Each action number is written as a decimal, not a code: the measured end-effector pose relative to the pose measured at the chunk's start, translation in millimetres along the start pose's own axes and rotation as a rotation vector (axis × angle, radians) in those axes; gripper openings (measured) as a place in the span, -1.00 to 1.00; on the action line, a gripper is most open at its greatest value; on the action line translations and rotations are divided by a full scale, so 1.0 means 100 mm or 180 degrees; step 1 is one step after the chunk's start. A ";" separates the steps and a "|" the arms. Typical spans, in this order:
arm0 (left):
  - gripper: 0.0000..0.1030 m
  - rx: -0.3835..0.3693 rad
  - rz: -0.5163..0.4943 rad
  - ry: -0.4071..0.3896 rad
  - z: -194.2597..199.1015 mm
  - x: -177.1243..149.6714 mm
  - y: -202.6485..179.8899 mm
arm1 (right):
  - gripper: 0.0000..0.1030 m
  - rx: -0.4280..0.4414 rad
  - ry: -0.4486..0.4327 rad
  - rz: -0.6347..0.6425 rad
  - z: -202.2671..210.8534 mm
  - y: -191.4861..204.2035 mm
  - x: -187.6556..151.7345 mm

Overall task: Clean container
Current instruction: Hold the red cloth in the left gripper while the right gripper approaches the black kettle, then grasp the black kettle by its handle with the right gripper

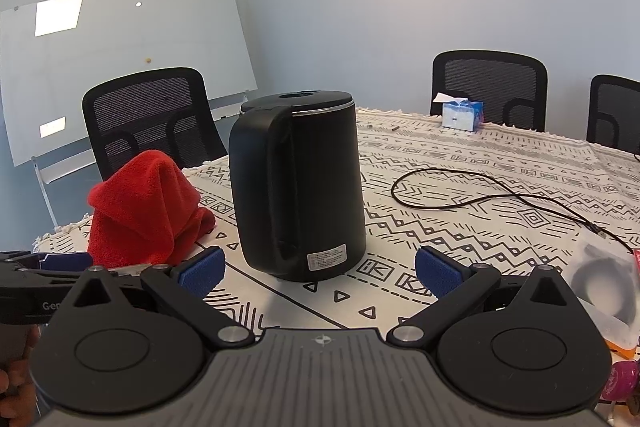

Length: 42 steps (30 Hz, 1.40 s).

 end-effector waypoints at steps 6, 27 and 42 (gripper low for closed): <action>0.75 0.0065 -0.0046 -0.0037 0.00 0.00 -0.02 | 1.00 0.0030 0.0026 -0.0004 -0.01 0.01 0.00; 0.95 0.0029 -0.0064 -0.0055 -0.03 -0.02 0.00 | 0.98 0.0066 0.0066 -0.0010 -0.04 0.02 0.01; 0.96 0.0089 -0.0064 -0.0164 -0.10 0.14 0.16 | 0.95 0.0261 0.0015 0.0036 -0.02 0.07 0.01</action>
Point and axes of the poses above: each gripper's, at about its wrist camera, not at the fingertips, and z roughly against the way its jaws point, y to its left, x to its top, the point moved 4 cm from there along -z, roughly the way its jaws point, and after that the axes turned 10 degrees about y, right-handed, at the moved point
